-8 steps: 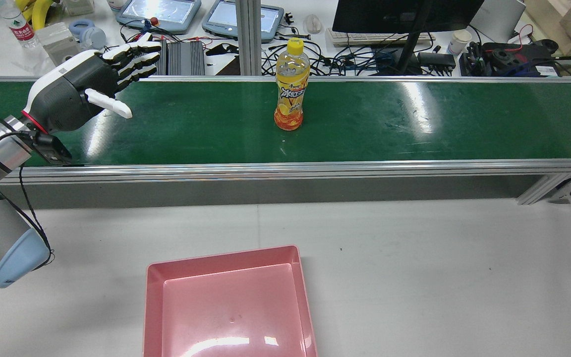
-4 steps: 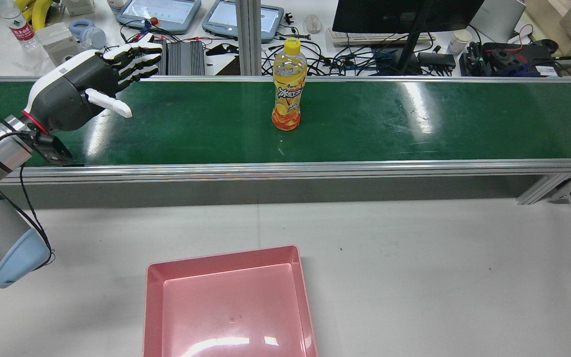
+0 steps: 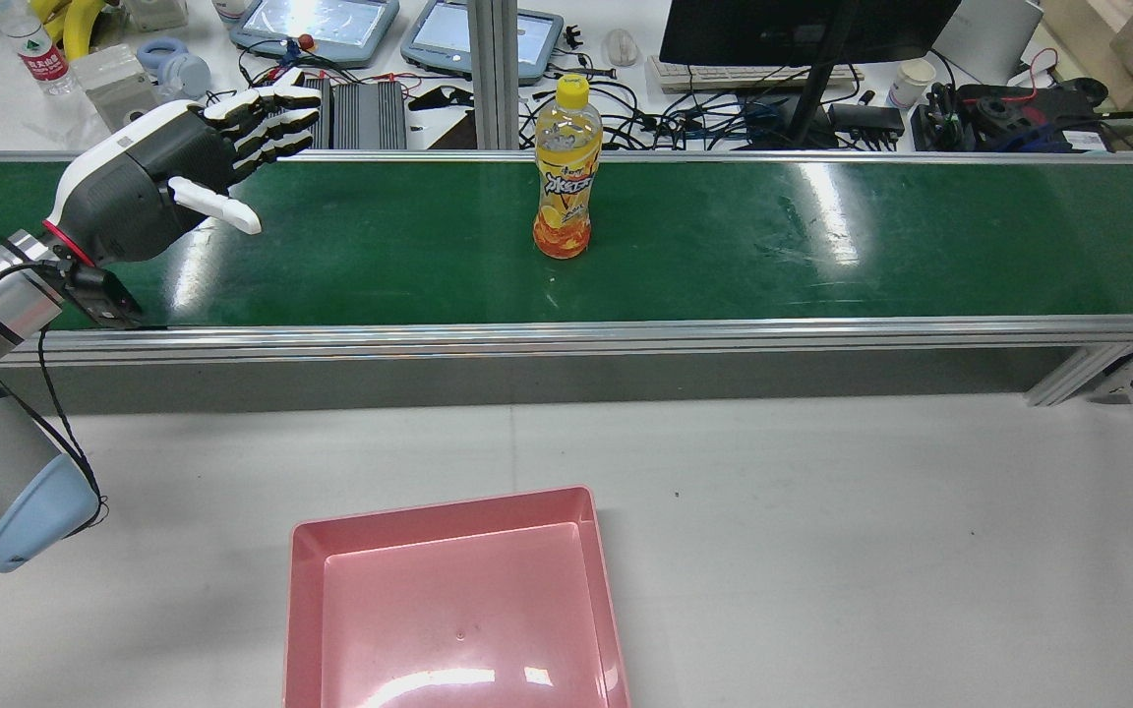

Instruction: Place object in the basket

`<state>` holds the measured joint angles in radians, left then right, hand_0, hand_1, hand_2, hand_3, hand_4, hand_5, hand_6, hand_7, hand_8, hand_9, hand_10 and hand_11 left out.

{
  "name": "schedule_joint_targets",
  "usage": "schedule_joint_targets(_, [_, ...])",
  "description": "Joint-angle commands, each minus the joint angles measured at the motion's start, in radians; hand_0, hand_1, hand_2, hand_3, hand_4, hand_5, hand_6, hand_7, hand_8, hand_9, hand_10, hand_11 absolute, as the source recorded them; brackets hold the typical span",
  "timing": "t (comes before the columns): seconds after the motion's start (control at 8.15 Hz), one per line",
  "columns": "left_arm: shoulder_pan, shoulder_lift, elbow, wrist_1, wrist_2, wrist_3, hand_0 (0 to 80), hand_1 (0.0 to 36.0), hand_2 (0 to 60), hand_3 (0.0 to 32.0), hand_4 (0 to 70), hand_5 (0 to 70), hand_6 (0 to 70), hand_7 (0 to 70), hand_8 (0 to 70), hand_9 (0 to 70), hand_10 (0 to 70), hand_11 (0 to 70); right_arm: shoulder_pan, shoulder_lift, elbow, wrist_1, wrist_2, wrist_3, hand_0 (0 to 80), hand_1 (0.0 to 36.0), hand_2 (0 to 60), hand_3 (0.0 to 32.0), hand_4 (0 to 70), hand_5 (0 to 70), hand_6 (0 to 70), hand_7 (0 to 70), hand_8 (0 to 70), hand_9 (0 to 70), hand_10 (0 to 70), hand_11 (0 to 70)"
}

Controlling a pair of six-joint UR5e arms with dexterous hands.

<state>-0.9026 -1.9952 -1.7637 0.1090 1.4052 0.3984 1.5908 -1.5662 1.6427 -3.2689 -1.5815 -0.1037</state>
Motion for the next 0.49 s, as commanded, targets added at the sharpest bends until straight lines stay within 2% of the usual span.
schedule_joint_targets(0.0, [-0.002, 0.003, 0.000, 0.000, 0.000, -0.013, 52.5, 12.8, 0.0, 1.0, 13.9, 21.0, 1.4, 0.3, 8.8, 9.5, 7.5, 12.4, 0.000, 0.000, 0.000, 0.000, 0.000, -0.001, 0.0, 0.0, 0.0, 0.0, 0.0, 0.0, 0.0, 0.0, 0.0, 0.0, 0.0, 0.0])
schedule_joint_targets(0.37, [0.001, 0.001, 0.000, 0.000, -0.002, -0.013, 52.6, 13.6, 0.0, 1.4, 13.4, 20.6, 1.1, 0.4, 8.4, 8.9, 7.8, 12.9, 0.002, 0.000, 0.006, 0.000, 0.000, 0.001, 0.0, 0.0, 0.0, 0.0, 0.0, 0.0, 0.0, 0.0, 0.0, 0.0, 0.0, 0.0])
